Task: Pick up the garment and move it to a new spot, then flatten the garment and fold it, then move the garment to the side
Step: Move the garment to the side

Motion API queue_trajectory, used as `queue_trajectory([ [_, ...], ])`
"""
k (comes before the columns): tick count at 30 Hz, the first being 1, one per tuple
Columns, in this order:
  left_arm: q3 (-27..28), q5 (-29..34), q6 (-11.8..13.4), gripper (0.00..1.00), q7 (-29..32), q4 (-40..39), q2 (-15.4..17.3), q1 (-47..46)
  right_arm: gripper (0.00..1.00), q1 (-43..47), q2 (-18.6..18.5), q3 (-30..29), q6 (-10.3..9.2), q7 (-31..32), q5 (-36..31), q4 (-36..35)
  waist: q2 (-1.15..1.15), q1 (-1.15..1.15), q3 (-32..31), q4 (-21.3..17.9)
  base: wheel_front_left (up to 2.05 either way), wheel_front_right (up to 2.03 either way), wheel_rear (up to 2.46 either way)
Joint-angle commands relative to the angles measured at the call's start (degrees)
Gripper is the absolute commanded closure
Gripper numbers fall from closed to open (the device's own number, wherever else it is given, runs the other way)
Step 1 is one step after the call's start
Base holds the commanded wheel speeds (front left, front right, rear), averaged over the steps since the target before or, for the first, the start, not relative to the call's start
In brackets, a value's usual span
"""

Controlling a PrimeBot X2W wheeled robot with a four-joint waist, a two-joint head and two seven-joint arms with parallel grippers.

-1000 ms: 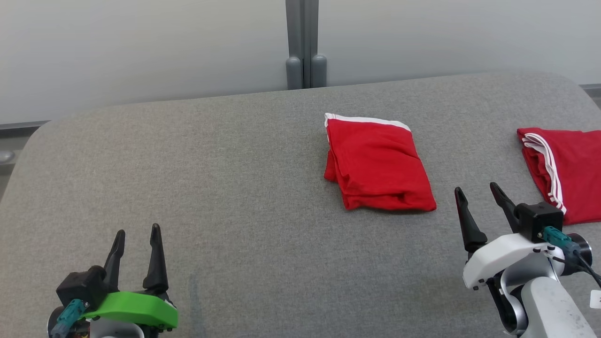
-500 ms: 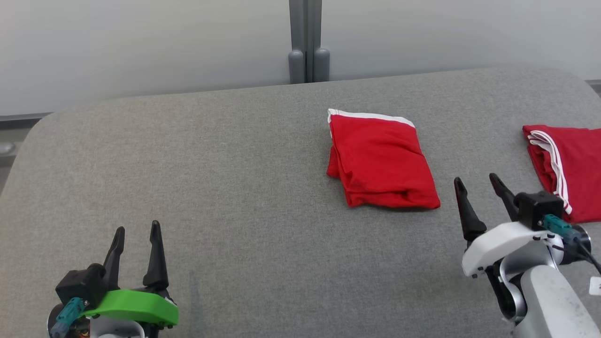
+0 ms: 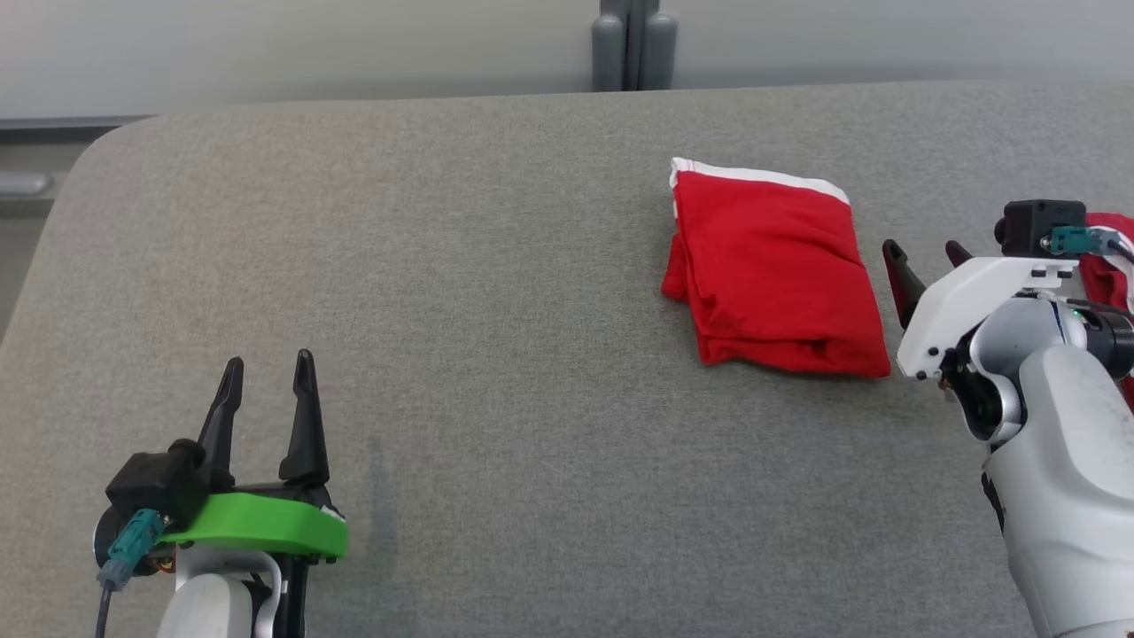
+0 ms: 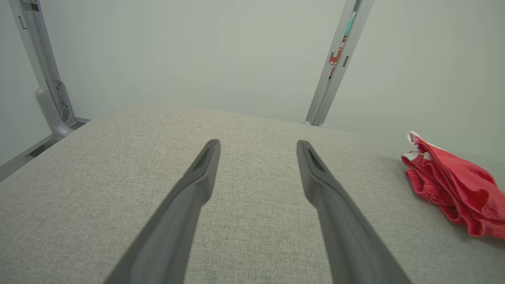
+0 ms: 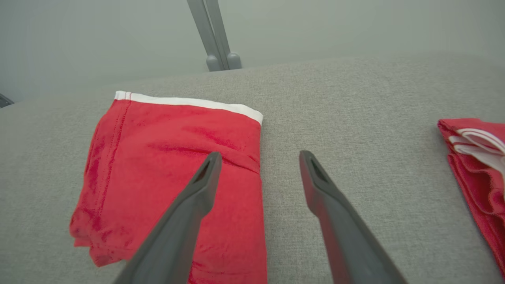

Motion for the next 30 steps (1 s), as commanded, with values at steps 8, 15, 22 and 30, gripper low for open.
queue_trajectory([
  [8,-0.95,-0.04,-0.15,0.0,-0.12,-1.07,0.29,-2.17,0.0,-7.02,-1.51,-2.28,-0.03,4.34,-0.93,10.9,0.0,0.0,5.0,6.14,0.0,0.0,0.0],
  [15,-1.39,-0.33,-0.15,0.0,-0.12,-1.22,0.11,-2.09,0.0,-9.09,-1.5,-3.8,-0.03,4.87,-1.19,19.04,0.0,0.0,5.54,7.28,0.0,0.0,0.0],
  [22,-0.79,-0.44,-0.15,0.0,-0.12,-0.83,0.05,-1.24,1.0,-9.54,-1.01,-0.69,-0.03,6.9,1.08,23.16,0.0,0.0,5.13,5.87,0.0,0.0,0.0],
  [30,0.16,-0.7,-0.16,0.0,-0.13,-0.81,-0.01,-0.06,1.0,-12.52,-5.47,7.9,-0.06,5.28,0.59,19.18,0.0,0.0,2.98,0.93,0.0,0.0,0.0],
])
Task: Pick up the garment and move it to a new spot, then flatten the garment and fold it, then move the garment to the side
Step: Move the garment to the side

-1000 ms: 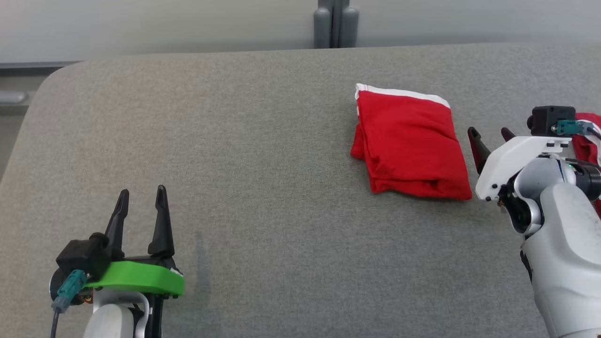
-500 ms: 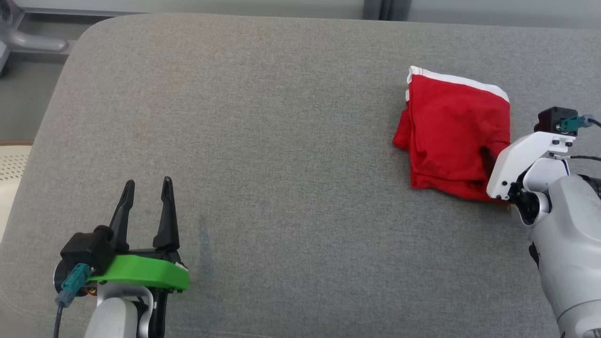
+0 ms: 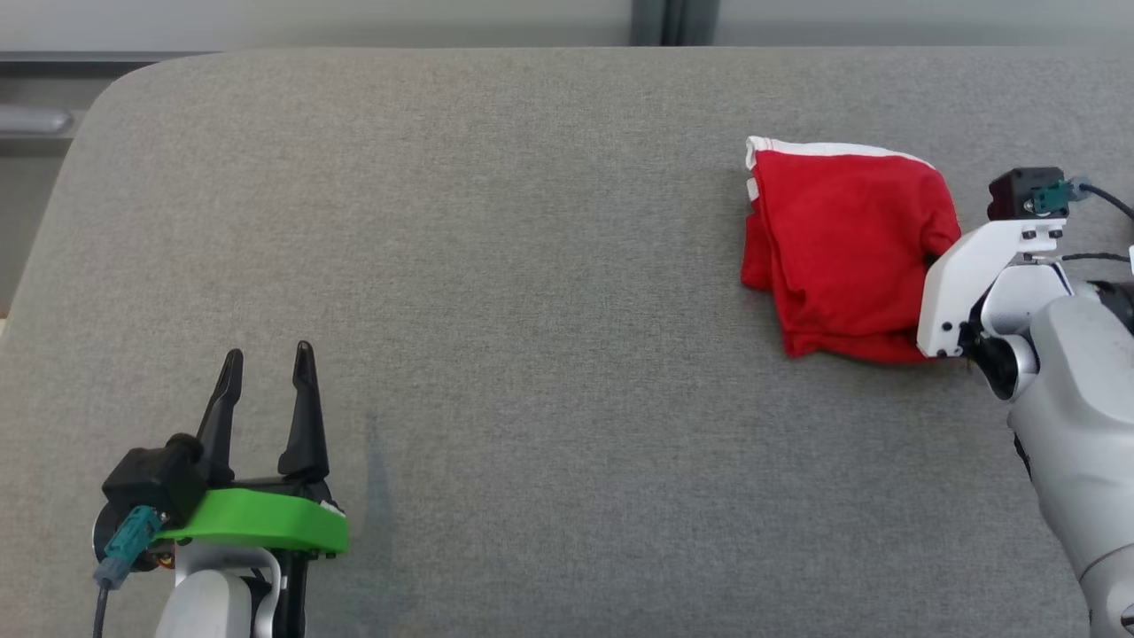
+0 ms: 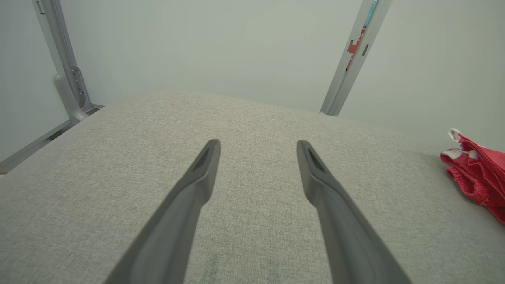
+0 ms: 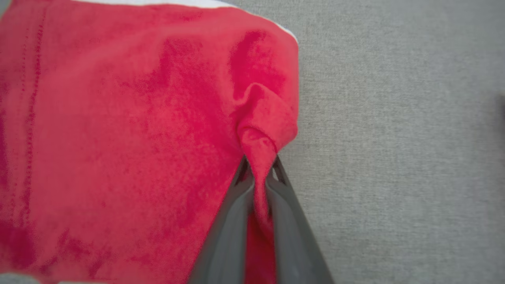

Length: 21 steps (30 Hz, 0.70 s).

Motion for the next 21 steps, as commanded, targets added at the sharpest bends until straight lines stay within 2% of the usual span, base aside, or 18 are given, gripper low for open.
queue_trajectory([
  [1,0.45,-0.41,-0.16,0.0,-0.12,-0.07,0.16,0.81,1.0,-1.17,-0.94,1.62,-0.12,0.3,-0.31,-1.23,0.0,0.0,-1.61,-2.88,0.0,0.0,0.0],
  [8,1.09,-0.47,-0.16,0.0,-0.12,-0.69,0.02,1.28,1.0,-2.64,-8.23,12.4,-0.12,5.82,3.63,-10.25,0.0,0.0,-2.39,-8.74,0.0,0.0,0.0],
  [11,1.06,-0.19,-0.16,0.0,-0.12,-1.02,-0.12,1.12,1.0,-1.98,-12.41,14.67,-0.12,8.21,6.7,-14.51,0.0,0.0,-1.86,-10.61,0.0,0.0,0.0],
  [16,1.01,0.2,-0.16,0.0,-0.11,-1.31,0.33,-0.12,1.0,0.22,-19.85,14.82,-0.12,9.62,8.66,-19.0,0.0,0.0,-0.2,-12.77,0.0,0.0,0.0],
  [21,0.39,0.05,-0.16,0.0,-0.11,-1.34,1.41,-1.31,1.0,2.08,-24.45,11.29,-0.12,7.9,7.18,-18.59,0.0,0.0,1.8,-13.14,0.0,0.0,0.0],
])
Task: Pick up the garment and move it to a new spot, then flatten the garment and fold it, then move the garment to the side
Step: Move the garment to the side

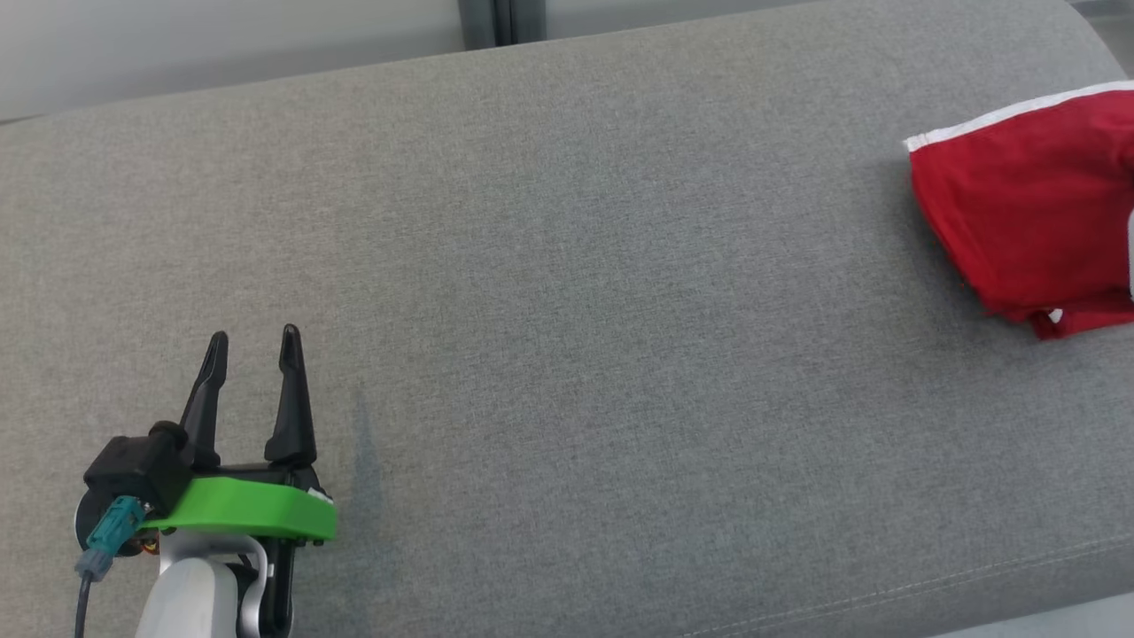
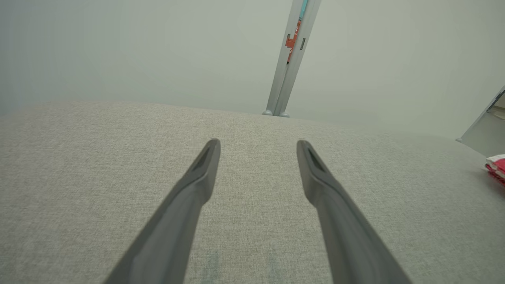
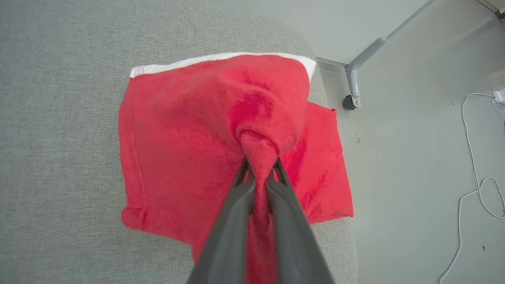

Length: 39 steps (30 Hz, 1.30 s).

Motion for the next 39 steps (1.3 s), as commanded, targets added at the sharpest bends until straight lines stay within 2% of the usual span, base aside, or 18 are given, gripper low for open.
queue_trajectory([
  [1,0.0,0.26,-0.16,0.0,-0.12,0.04,0.91,-1.04,1.0,0.83,-0.88,-0.72,-0.12,-1.01,-1.13,0.33,0.0,0.0,1.74,-0.51,0.0,0.0,0.0],
  [7,-0.53,0.33,-0.16,0.0,-0.12,-0.38,2.5,-2.37,1.0,1.71,-3.21,-3.25,-0.12,-4.57,-5.67,2.26,0.0,0.0,4.83,0.46,0.0,0.0,0.0],
  [17,-1.43,0.32,-0.16,0.0,-0.11,-1.96,4.3,-4.67,1.0,2.47,-9.72,-8.06,-0.13,-9.92,-16.14,4.09,0.0,0.0,10.09,3.87,0.0,0.0,0.0],
  [22,-1.48,0.22,-0.16,0.0,-0.11,-2.83,4.68,-4.8,1.0,4.15,-8.35,-14.35,-0.13,-11.73,-20.01,5.76,0.0,0.0,11.27,4.72,0.0,0.0,0.0],
  [23,-1.56,0.28,-0.16,0.0,-0.11,-2.88,4.69,-4.79,0.96,4.73,-7.73,-15.65,-0.13,-11.53,-20.49,6.15,0.0,0.0,11.34,4.8,0.0,0.0,0.0],
  [24,-1.6,0.37,-0.16,0.0,-0.12,-2.88,4.69,-4.81,0.58,5.28,-6.88,-17.32,-0.13,-11.34,-21.32,6.58,0.0,0.0,11.43,4.91,0.0,0.0,0.0],
  [25,-1.66,0.42,-0.16,0.0,-0.12,-2.86,4.6,-4.88,0.5,5.7,-6.23,-19.15,-0.13,-11.27,-21.91,6.92,0.0,0.0,11.46,5.0,0.0,0.0,0.0],
  [26,-1.7,0.47,-0.16,0.0,-0.12,-2.78,4.55,-4.92,0.0,6.31,-5.33,-21.43,-0.13,-10.66,-22.95,7.55,0.0,0.0,11.42,5.08,0.0,0.0,0.0],
  [33,-2.08,0.66,-0.16,0.0,-0.12,-1.89,4.33,-4.16,0.0,9.8,1.76,-36.89,-0.13,-8.07,-31.09,6.84,0.0,0.0,9.29,5.13,0.0,0.0,0.0],
  [37,-2.08,0.68,-0.16,0.0,-0.12,-1.51,4.17,-3.04,0.0,11.53,7.54,-43.07,-0.13,-11.32,-33.37,1.63,0.0,0.0,6.65,5.08,0.0,0.0,0.0],
  [38,-2.02,0.54,-0.16,0.0,-0.12,-1.35,3.95,-2.79,0.0,12.32,9.26,-43.8,-0.12,-12.62,-33.41,-0.02,0.0,0.0,5.82,5.1,0.0,0.0,0.0],
  [39,-1.57,-0.08,-0.07,0.0,-0.11,-0.66,3.33,-1.67,0.0,15.34,15.92,-44.09,-0.12,-18.18,-30.74,-6.6,0.0,0.0,2.81,5.0,0.0,0.0,0.0],
])
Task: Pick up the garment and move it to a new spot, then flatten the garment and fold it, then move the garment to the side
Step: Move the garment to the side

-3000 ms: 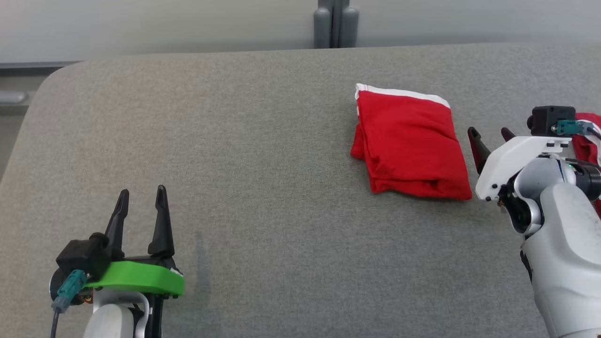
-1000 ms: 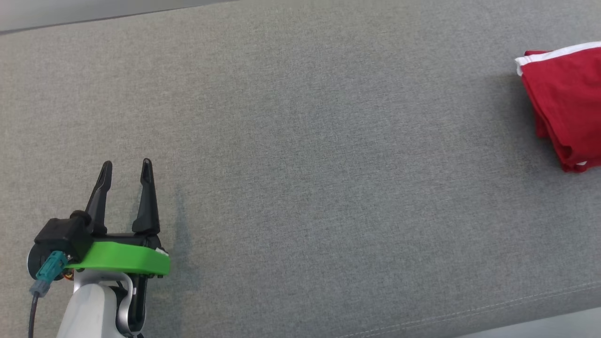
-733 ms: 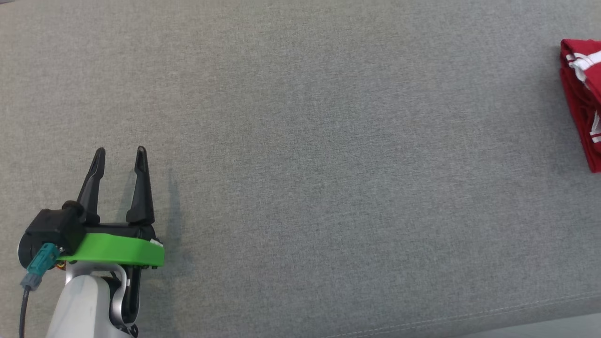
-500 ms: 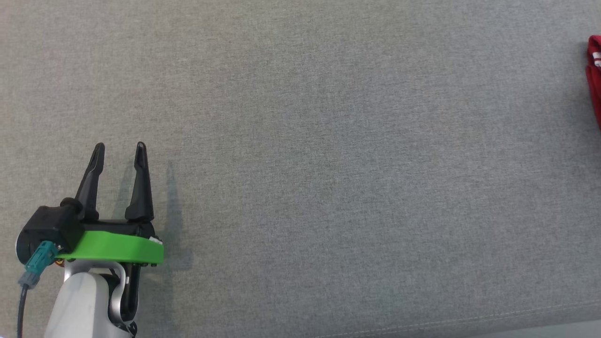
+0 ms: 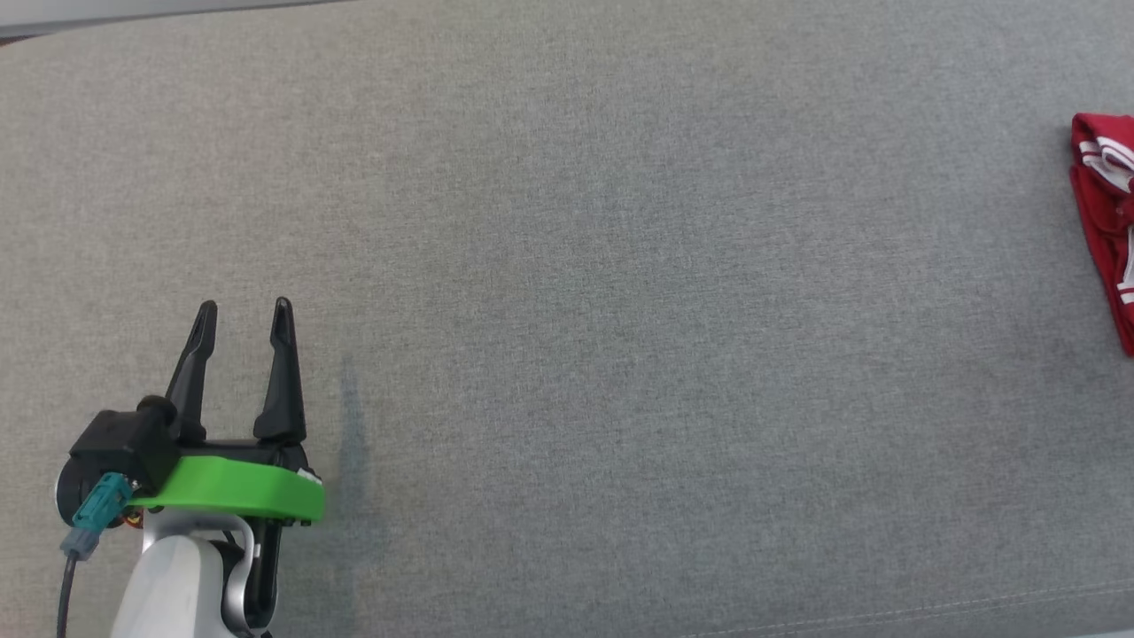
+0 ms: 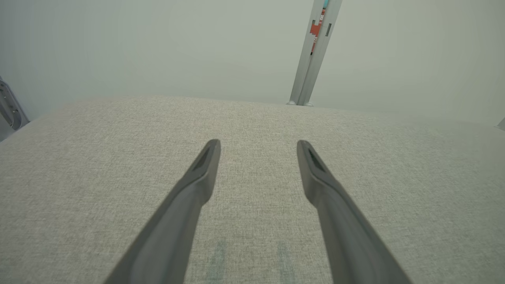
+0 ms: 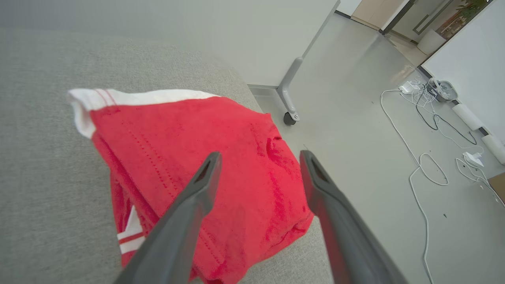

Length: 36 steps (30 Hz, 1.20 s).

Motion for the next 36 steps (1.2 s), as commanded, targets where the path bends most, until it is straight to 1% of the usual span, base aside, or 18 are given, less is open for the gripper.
queue_trajectory([
  [1,0.56,-0.3,0.01,0.0,-0.12,0.18,-0.11,1.1,0.0,2.13,1.93,0.78,-0.12,-1.76,1.62,-1.98,0.0,0.0,-3.06,-0.11,0.0,0.0,0.0],
  [3,1.04,-0.6,0.06,0.0,-0.12,0.3,-0.59,1.6,0.0,4.62,4.71,2.33,-0.12,-4.37,3.43,-5.42,0.0,0.0,-4.45,-0.14,0.0,0.0,0.0],
  [4,1.38,-0.7,0.15,0.0,-0.11,0.27,-0.85,2.01,0.0,5.81,6.68,3.4,-0.13,-6.07,5.85,-7.34,0.0,0.0,-5.14,-0.2,0.0,0.0,0.0],
  [7,2.3,-0.77,0.15,0.0,-0.11,0.19,-1.31,3.15,0.0,9.61,9.18,6.75,-0.13,-8.96,8.94,-11.66,0.0,0.0,-7.09,-0.1,0.0,0.0,0.0],
  [11,3.14,-0.63,0.11,0.0,-0.11,0.73,-1.82,4.94,0.0,15.03,11.95,12.9,-0.12,-12.16,11.27,-16.43,0.0,0.0,-9.83,0.02,0.0,0.0,0.0],
  [15,3.5,-0.12,0.09,0.0,-0.11,1.11,-2.45,6.88,0.0,19.22,13.44,17.68,-0.12,-14.02,12.6,-18.1,0.0,0.0,-12.24,0.69,0.0,0.0,0.0],
  [17,3.53,0.05,0.07,0.0,-0.11,1.34,-2.84,7.62,0.0,20.58,13.54,19.68,-0.12,-15.0,12.92,-18.1,0.0,0.0,-13.34,1.17,0.0,0.0,0.0],
  [23,3.37,0.41,0.0,0.0,-0.11,2.76,-3.44,9.69,0.0,23.36,15.34,23.32,-0.12,-17.65,12.93,-18.31,0.0,0.0,-16.41,2.38,0.0,0.0,0.0],
  [29,2.66,0.72,-0.08,0.0,-0.12,4.09,-3.8,10.91,0.0,25.21,16.9,24.58,-0.12,-17.44,11.93,-17.87,0.0,0.0,-18.48,3.17,0.0,0.0,0.0],
  [36,2.85,1.07,-0.14,0.0,-0.12,4.98,-3.95,11.09,0.0,25.52,17.2,25.6,-0.12,-17.37,11.5,-17.65,0.0,0.0,-18.88,3.35,0.0,0.0,0.0],
])
